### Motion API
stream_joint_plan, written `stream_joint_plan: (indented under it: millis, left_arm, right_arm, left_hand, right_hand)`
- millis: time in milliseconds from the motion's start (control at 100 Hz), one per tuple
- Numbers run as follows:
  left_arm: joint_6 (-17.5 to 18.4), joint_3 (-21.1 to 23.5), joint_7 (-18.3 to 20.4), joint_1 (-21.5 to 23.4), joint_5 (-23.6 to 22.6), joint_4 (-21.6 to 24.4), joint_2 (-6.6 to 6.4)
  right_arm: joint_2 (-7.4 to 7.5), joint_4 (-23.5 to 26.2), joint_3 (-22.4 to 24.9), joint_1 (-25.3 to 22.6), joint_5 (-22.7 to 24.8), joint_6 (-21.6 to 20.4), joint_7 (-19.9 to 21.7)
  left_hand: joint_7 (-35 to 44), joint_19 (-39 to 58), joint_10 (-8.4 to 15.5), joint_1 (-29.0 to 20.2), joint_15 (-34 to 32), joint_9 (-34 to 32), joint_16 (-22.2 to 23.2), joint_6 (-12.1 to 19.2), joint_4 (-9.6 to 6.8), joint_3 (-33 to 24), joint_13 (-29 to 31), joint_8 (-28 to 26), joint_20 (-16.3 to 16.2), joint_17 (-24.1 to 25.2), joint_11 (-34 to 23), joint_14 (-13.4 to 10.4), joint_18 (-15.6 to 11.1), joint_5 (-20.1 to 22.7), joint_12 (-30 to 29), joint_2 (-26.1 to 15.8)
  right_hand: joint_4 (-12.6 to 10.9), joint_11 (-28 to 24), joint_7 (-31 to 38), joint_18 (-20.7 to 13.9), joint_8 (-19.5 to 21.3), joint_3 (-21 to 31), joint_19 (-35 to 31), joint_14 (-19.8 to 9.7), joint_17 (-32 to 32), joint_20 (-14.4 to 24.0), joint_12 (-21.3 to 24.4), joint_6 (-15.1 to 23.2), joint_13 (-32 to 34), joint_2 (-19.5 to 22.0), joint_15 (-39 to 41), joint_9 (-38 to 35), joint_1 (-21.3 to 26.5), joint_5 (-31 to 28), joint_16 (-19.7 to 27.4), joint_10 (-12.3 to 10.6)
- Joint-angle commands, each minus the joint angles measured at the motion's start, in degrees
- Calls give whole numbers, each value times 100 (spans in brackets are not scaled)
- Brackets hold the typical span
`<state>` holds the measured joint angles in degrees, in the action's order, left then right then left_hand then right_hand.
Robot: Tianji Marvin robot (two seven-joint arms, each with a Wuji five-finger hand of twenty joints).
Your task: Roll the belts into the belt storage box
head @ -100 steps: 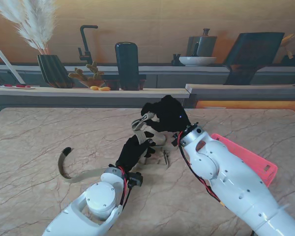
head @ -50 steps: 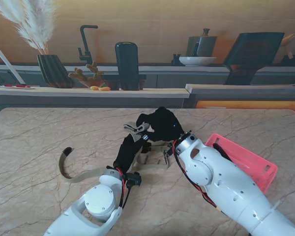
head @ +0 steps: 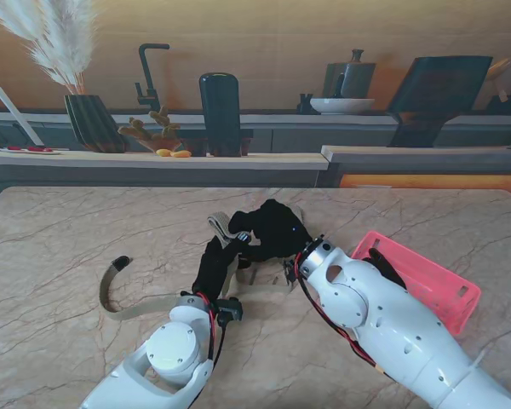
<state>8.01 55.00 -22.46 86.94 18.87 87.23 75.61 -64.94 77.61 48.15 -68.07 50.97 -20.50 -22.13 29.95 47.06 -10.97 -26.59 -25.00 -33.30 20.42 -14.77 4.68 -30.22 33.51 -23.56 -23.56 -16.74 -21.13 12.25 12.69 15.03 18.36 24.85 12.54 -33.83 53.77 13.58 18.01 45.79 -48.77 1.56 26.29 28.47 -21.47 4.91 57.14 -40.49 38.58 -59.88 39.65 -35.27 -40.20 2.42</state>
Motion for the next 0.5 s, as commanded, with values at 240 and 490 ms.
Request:
stream_joint_plan:
  millis: [240, 490]
  left_arm:
    - [-287, 53, -74, 10, 102, 373, 89]
    - [-596, 75, 202, -42, 67, 352, 26]
  right_arm:
    - [119, 267, 84, -286, 239, -269, 357]
    - [223, 817, 680, -718, 697, -381, 222]
  left_hand:
    - [570, 639, 303, -2008, -669, -730, 282, 910, -149, -856, 881, -125, -109, -793, -604, -282, -283, 284, 187, -173]
    - [1468, 1589, 366, -3714, -1634, -1987, 1035, 1135, 138, -308, 1684, -409, -149, -1442, -96, -291, 49, 950, 1530, -361]
  right_hand:
    - [-781, 32, -1267, 55, 1210, 661, 187, -11, -264, -16, -26, 93, -606, -143, -376, 780, -881, -355, 212, 238]
    - [-790, 182, -1477, -80, 1386, 681, 306, -40, -215, -67, 41, 241, -732, 39, -610, 1010, -932, -116, 356, 209]
